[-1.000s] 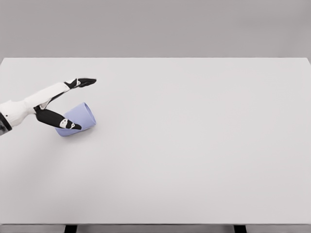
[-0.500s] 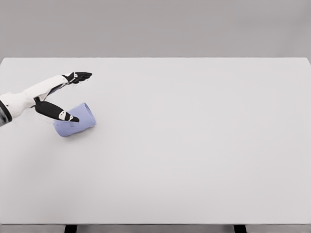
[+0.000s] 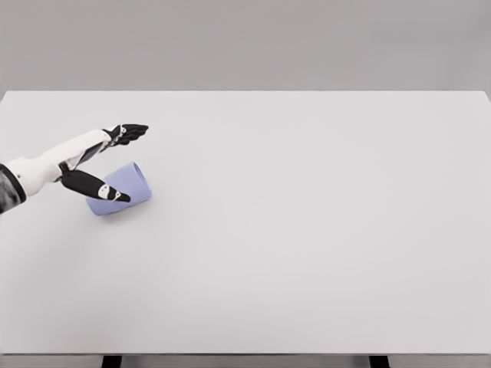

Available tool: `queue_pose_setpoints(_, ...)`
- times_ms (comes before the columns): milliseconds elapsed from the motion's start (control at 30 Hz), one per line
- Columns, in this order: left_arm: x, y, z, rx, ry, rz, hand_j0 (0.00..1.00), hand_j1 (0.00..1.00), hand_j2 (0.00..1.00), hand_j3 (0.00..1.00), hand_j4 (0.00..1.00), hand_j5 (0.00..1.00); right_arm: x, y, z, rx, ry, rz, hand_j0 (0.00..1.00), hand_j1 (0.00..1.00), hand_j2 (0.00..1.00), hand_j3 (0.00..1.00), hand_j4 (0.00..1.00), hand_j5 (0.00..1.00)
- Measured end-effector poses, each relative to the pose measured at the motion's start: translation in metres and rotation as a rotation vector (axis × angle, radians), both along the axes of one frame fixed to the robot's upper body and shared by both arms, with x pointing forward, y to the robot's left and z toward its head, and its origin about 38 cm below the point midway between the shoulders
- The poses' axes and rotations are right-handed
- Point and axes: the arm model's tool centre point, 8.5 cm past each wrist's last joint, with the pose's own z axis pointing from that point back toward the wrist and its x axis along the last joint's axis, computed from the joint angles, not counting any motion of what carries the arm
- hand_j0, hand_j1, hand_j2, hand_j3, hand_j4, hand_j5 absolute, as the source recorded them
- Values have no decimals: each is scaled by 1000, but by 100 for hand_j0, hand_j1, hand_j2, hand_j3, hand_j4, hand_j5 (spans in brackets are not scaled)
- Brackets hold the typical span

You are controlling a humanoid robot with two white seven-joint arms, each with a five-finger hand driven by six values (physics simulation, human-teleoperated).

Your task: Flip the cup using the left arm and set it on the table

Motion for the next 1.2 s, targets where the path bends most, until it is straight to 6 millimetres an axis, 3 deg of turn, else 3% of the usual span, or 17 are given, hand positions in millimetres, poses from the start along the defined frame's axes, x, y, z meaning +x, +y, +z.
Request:
queue_pose_setpoints(267,5,-10,-5,-2,-47,36,100,100,100,100,100,100,1,0,0,0,-1,0,100,100,100,100,100,100)
queue_pose_setpoints(433,-2,-7,-24,28,-10,70,100,100,100,100,100,100,0,0,0,0,0,0,100,100,100,100,100,100)
queue_pose_setpoints(1200,4,-8,-34,134,-47,148,100,100,100,100,100,100,0,0,0,0,0,0,100,100,100,100,100,100)
